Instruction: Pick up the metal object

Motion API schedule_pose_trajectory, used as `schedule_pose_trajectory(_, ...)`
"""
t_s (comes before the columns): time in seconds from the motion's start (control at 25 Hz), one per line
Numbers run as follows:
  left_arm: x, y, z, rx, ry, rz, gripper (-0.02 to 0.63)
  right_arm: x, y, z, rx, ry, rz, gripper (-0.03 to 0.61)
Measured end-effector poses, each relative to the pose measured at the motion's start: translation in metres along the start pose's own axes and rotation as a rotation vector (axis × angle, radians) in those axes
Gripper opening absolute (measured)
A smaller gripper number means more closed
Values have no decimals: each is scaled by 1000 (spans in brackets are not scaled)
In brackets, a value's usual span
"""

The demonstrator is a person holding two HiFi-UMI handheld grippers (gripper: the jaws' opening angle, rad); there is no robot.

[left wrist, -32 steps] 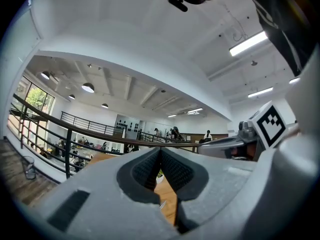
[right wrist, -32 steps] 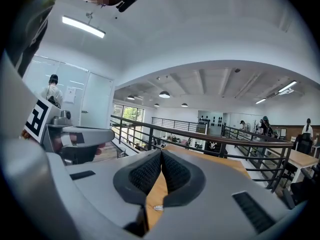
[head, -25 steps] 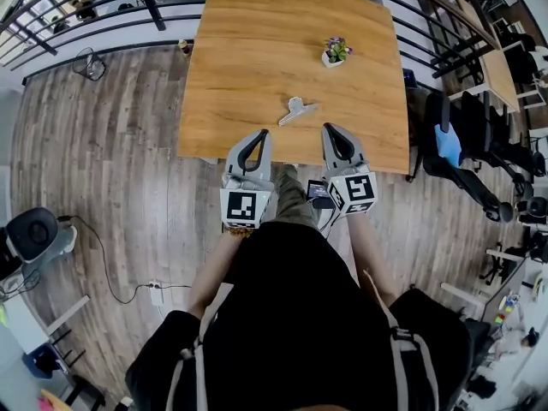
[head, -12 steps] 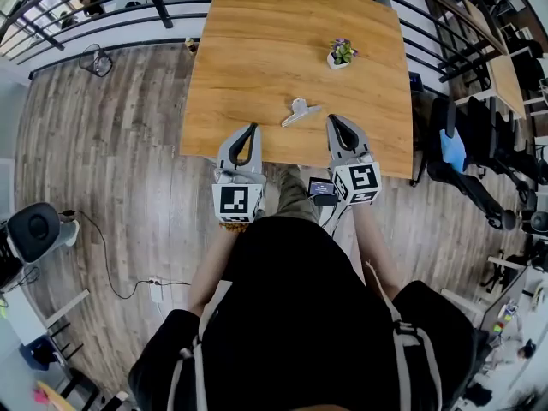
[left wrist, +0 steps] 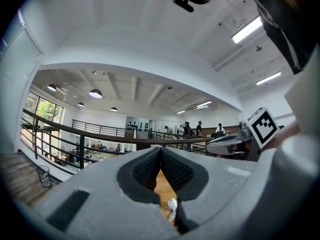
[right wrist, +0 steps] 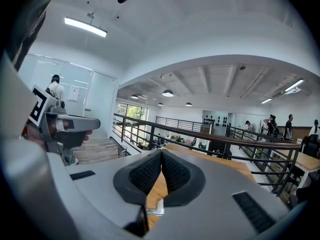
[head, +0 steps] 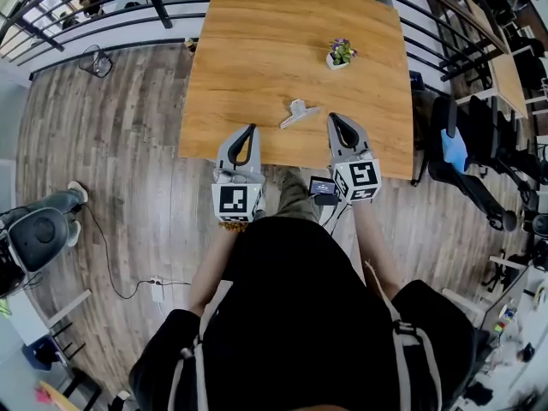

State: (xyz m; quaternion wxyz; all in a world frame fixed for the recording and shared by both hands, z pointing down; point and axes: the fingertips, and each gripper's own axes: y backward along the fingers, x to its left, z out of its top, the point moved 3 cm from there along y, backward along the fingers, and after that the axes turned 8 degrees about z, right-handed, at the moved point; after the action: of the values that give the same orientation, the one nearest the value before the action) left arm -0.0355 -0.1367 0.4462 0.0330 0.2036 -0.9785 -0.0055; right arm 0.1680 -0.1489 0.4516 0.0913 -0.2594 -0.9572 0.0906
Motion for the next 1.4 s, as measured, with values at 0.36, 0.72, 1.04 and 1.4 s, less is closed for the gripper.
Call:
schedule_pose_trajectory(0.36,-2,-16,1,-4,3,-3,11,-18,-8,-1,15,26,-1,2)
schedule_pose_trajectory(0.72,-1,-26,-5,10,-9,-13,11,-36,-28,0,28,55,12,2)
schedule_pose_trajectory(1.04,5,-26,-1,-13,-17,4,11,-38,-49,-15,74,61,43,9)
schedule_pose_trajectory(1.4,9,-22,-4,-11,-31,33,11,-37,-70,-46,159,91,108,26)
